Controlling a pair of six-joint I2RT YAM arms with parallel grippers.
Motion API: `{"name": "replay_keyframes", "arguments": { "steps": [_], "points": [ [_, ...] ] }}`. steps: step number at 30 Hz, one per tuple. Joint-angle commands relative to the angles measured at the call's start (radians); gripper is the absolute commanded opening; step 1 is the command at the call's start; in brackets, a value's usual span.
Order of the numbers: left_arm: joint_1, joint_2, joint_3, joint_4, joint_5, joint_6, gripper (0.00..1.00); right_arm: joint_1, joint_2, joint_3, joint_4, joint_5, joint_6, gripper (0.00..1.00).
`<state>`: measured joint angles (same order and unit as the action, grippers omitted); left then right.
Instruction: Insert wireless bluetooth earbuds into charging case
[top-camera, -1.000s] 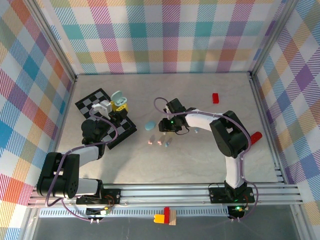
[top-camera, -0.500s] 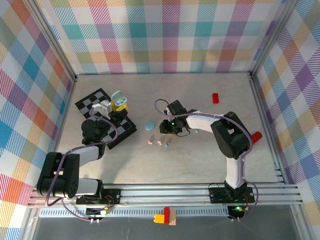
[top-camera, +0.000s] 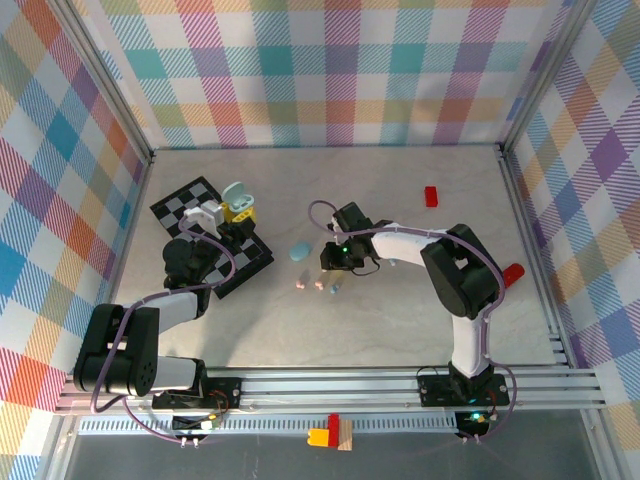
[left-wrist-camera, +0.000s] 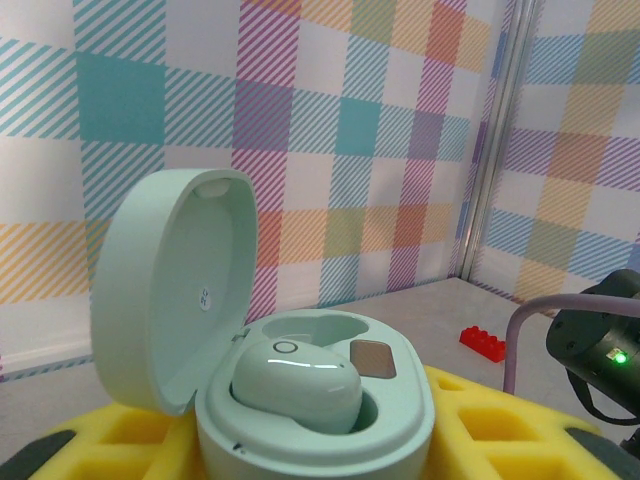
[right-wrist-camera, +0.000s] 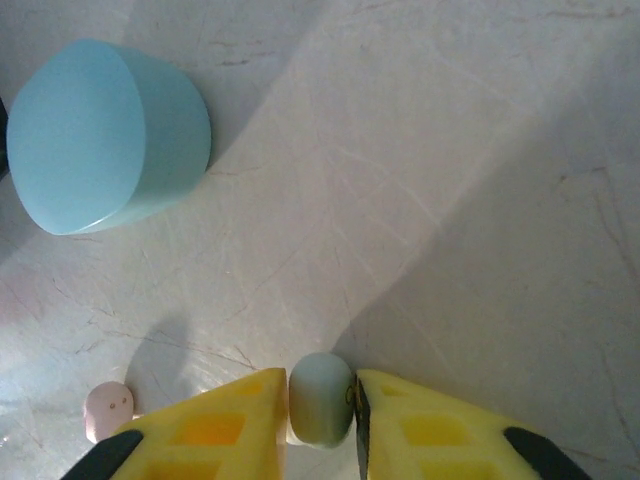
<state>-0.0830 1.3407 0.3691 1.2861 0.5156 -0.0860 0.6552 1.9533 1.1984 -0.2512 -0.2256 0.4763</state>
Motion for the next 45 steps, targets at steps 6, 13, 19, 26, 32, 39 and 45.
{"name": "replay_keyframes", "arguments": {
  "steps": [6, 13, 19, 26, 32, 39, 45],
  "points": [
    [-0.015, 0.006, 0.008, 0.046, 0.033, 0.010, 0.43, 0.022, -0.014, 0.017, -0.066, 0.065, -0.024, 0.20],
    [-0.056, 0.031, 0.008, 0.041, 0.083, 0.041, 0.42, 0.029, -0.160, -0.038, -0.057, 0.185, -0.065, 0.19],
    [-0.115, 0.068, 0.020, 0.041, 0.147, 0.077, 0.43, 0.031, -0.353, -0.070, -0.085, 0.254, -0.162, 0.18],
    [-0.194, 0.085, 0.056, -0.048, 0.197, 0.146, 0.42, 0.104, -0.531, -0.030, -0.136, 0.389, -0.421, 0.19],
    [-0.268, 0.045, 0.102, -0.246, 0.222, 0.253, 0.42, 0.185, -0.548, 0.084, -0.193, 0.416, -0.565, 0.20],
    [-0.313, 0.034, 0.133, -0.324, 0.260, 0.274, 0.42, 0.228, -0.492, 0.159, -0.186, 0.403, -0.648, 0.20],
    [-0.319, 0.035, 0.142, -0.303, 0.300, 0.247, 0.42, 0.231, -0.461, 0.180, -0.172, 0.397, -0.658, 0.20]
  ]
}}
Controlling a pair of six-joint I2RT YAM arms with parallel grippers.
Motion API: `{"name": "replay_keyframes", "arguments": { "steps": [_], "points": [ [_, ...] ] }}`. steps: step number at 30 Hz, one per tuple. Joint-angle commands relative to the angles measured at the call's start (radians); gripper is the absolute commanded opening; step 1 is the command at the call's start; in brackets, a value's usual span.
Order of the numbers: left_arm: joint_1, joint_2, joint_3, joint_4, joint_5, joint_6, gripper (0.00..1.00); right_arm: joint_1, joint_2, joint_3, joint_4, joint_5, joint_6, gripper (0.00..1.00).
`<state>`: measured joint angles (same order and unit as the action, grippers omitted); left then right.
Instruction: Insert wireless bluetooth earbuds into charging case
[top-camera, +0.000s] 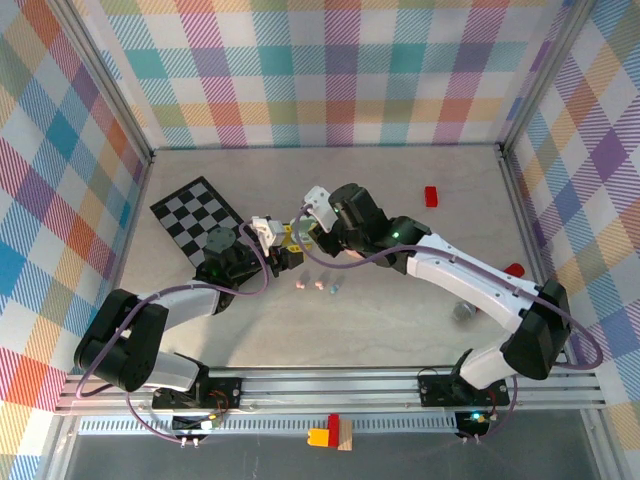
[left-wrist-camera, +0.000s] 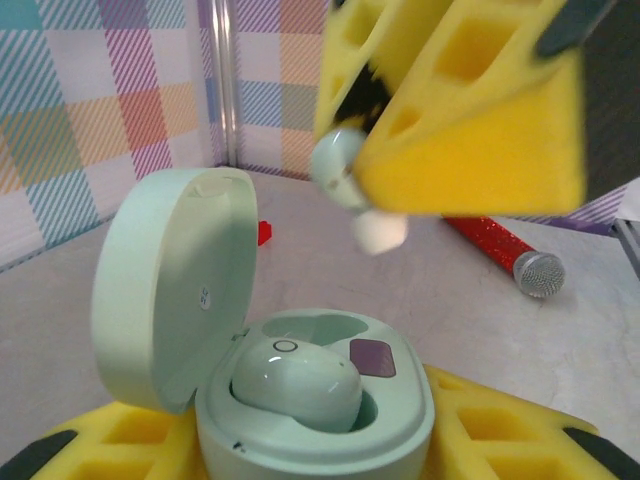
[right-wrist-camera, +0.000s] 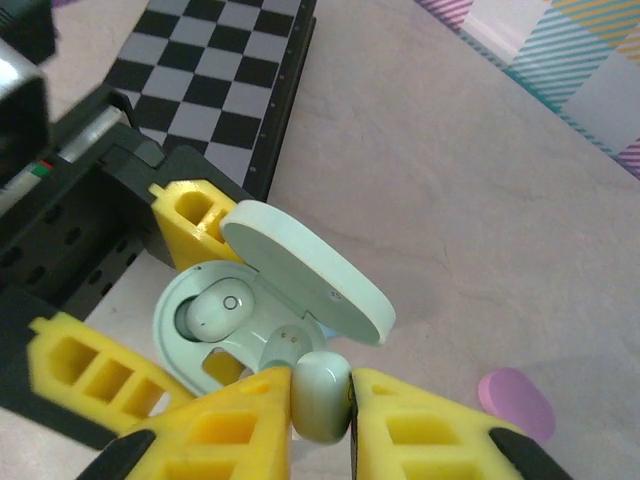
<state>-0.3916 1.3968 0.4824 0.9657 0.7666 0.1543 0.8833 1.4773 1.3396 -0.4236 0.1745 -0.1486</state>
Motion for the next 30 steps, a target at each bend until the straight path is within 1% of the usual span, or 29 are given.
{"name": "replay_keyframes", "arguments": {
  "steps": [1, 5, 11, 20, 22, 30],
  "points": [
    [-0.010, -0.021, 0.031, 0.021, 0.052, 0.003, 0.42, 0.003, 0.018, 0.038, 0.000, 0.000, -0.035, 0.20],
    [-0.012, -0.018, 0.033, 0.027, 0.066, -0.005, 0.42, 0.003, 0.034, 0.032, 0.006, 0.010, -0.026, 0.19],
    [-0.013, -0.013, 0.041, 0.030, 0.059, -0.019, 0.41, 0.003, 0.050, 0.033, 0.007, -0.003, -0.022, 0.19],
    [-0.013, -0.002, 0.042, 0.068, 0.045, -0.053, 0.41, 0.003, 0.069, 0.050, -0.040, -0.023, -0.038, 0.20],
    [-0.013, 0.001, 0.043, 0.077, 0.043, -0.057, 0.41, 0.003, 0.069, 0.052, -0.049, -0.019, -0.039, 0.21],
    [-0.013, 0.016, 0.048, 0.093, 0.046, -0.069, 0.41, 0.003, 0.058, 0.071, -0.061, -0.010, -0.017, 0.33]
  ]
}}
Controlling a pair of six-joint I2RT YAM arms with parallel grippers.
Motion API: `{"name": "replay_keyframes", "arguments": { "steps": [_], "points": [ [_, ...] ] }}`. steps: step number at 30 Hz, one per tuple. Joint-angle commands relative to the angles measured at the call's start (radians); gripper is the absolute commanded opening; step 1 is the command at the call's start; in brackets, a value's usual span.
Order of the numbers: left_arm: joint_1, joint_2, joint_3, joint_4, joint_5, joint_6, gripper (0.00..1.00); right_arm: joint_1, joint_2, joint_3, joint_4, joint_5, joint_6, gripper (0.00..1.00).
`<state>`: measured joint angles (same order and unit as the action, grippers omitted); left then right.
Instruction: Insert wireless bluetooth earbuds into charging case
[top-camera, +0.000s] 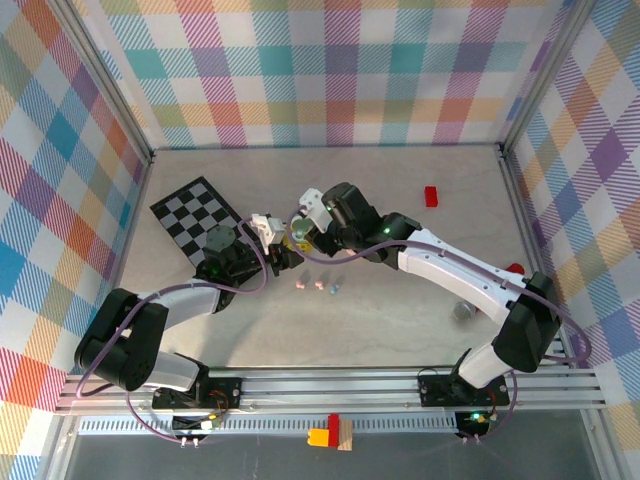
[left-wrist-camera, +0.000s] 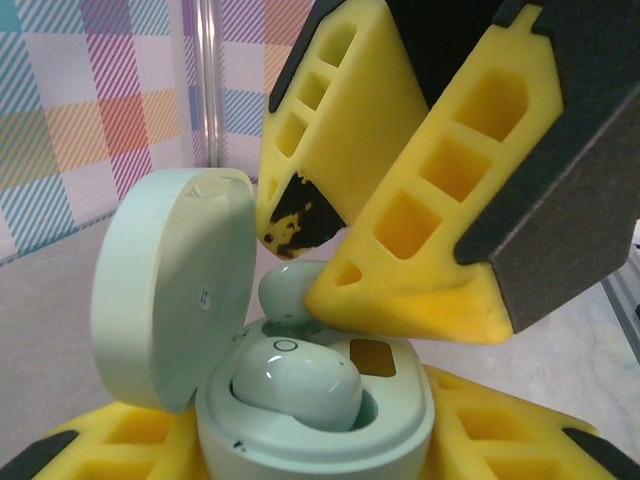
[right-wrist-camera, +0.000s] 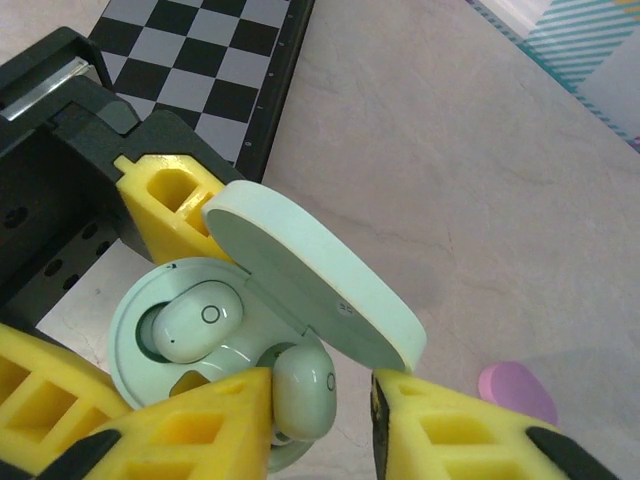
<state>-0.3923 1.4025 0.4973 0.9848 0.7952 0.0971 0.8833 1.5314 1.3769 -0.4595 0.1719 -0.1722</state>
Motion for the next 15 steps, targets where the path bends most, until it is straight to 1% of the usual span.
{"name": "replay_keyframes", "arguments": {
  "steps": [1, 11, 15],
  "points": [
    [-0.012, 0.012, 0.034, 0.076, 0.020, -0.013, 0.41, 0.003, 0.003, 0.036, -0.024, -0.007, 0.011, 0.34],
    [-0.012, 0.024, 0.034, 0.092, 0.024, -0.022, 0.41, -0.003, -0.044, 0.030, 0.011, -0.042, 0.062, 0.37],
    [-0.012, 0.028, 0.027, 0.107, 0.023, -0.026, 0.41, -0.009, -0.071, 0.020, 0.026, -0.040, 0.066, 0.43]
  ]
}}
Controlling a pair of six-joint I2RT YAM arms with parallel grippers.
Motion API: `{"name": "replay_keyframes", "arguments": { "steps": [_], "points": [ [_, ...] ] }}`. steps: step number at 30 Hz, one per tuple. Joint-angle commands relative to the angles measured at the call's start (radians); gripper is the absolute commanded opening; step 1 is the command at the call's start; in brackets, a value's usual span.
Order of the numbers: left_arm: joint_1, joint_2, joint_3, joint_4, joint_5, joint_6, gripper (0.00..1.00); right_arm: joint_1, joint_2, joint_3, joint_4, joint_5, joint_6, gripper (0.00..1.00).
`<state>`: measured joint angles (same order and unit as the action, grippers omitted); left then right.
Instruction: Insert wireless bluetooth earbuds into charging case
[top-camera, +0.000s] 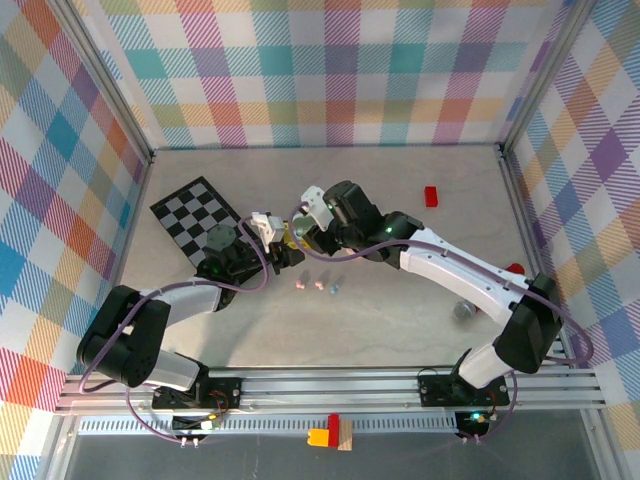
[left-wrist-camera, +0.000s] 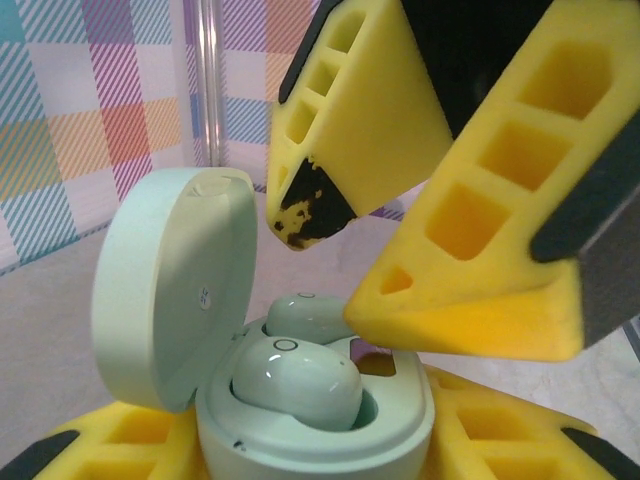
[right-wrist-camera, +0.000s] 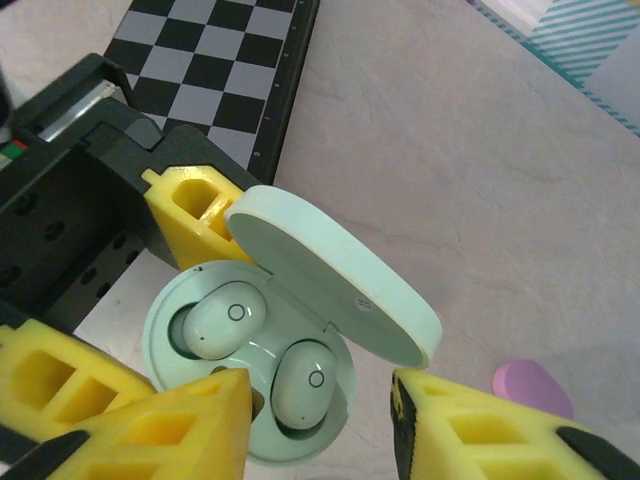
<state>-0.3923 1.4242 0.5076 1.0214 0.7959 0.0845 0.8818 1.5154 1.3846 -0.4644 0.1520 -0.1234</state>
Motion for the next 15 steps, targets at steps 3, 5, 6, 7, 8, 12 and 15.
{"name": "replay_keyframes", "arguments": {
  "steps": [3, 5, 6, 7, 8, 12, 15],
  "points": [
    [-0.012, 0.008, 0.016, 0.076, 0.024, -0.014, 0.41, -0.023, -0.095, -0.014, 0.076, -0.054, 0.082, 0.48],
    [-0.012, 0.012, 0.014, 0.079, 0.025, -0.010, 0.41, -0.051, -0.121, -0.044, 0.129, -0.104, 0.144, 0.48],
    [-0.013, 0.013, 0.011, 0.081, 0.025, -0.004, 0.41, -0.073, -0.132, -0.058, 0.160, -0.151, 0.185, 0.48],
    [-0.012, 0.013, 0.008, 0.084, 0.024, 0.002, 0.41, -0.090, -0.136, -0.066, 0.181, -0.192, 0.218, 0.49],
    [-0.013, 0.012, 0.006, 0.086, 0.023, 0.009, 0.41, -0.103, -0.134, -0.066, 0.190, -0.219, 0.245, 0.49],
    [-0.017, 0.009, -0.001, 0.083, 0.028, 0.039, 0.41, -0.115, -0.076, 0.004, 0.146, -0.226, 0.274, 0.44],
    [-0.027, 0.003, 0.001, 0.049, 0.023, 0.078, 0.41, -0.115, -0.018, 0.056, 0.107, -0.213, 0.259, 0.37]
  ]
}}
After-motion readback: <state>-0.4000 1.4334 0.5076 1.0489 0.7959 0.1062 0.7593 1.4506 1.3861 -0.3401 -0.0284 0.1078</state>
